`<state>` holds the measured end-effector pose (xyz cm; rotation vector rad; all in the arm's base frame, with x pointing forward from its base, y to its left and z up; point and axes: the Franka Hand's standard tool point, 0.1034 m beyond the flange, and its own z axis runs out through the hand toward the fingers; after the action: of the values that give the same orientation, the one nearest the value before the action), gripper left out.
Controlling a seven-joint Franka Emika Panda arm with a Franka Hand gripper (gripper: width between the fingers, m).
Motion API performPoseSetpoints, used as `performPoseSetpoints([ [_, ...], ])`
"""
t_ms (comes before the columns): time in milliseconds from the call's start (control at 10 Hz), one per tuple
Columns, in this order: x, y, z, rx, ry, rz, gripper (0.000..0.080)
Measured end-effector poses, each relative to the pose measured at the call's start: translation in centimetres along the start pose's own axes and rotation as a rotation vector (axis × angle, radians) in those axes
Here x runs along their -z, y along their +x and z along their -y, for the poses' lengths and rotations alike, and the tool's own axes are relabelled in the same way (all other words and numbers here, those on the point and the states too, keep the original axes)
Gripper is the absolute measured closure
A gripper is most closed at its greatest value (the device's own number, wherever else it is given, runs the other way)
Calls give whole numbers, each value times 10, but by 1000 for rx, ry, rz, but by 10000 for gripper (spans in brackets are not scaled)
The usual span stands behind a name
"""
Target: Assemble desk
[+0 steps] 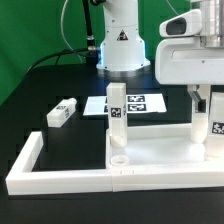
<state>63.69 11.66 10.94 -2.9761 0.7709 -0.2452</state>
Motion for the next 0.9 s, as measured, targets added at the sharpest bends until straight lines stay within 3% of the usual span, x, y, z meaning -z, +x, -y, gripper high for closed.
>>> performPoseSetpoints([
  [100,0,1,-2,-74,-3,1,508],
  [300,-1,1,-4,-297,-7,3,508],
  [500,0,-4,-2,-681,-21,19,508],
  [700,-1,-4,2,-1118,24,47,508],
  [800,-2,-3,-3,-1332,85,66,508],
  [900,-2,-2,-5,-1337,84,69,508],
])
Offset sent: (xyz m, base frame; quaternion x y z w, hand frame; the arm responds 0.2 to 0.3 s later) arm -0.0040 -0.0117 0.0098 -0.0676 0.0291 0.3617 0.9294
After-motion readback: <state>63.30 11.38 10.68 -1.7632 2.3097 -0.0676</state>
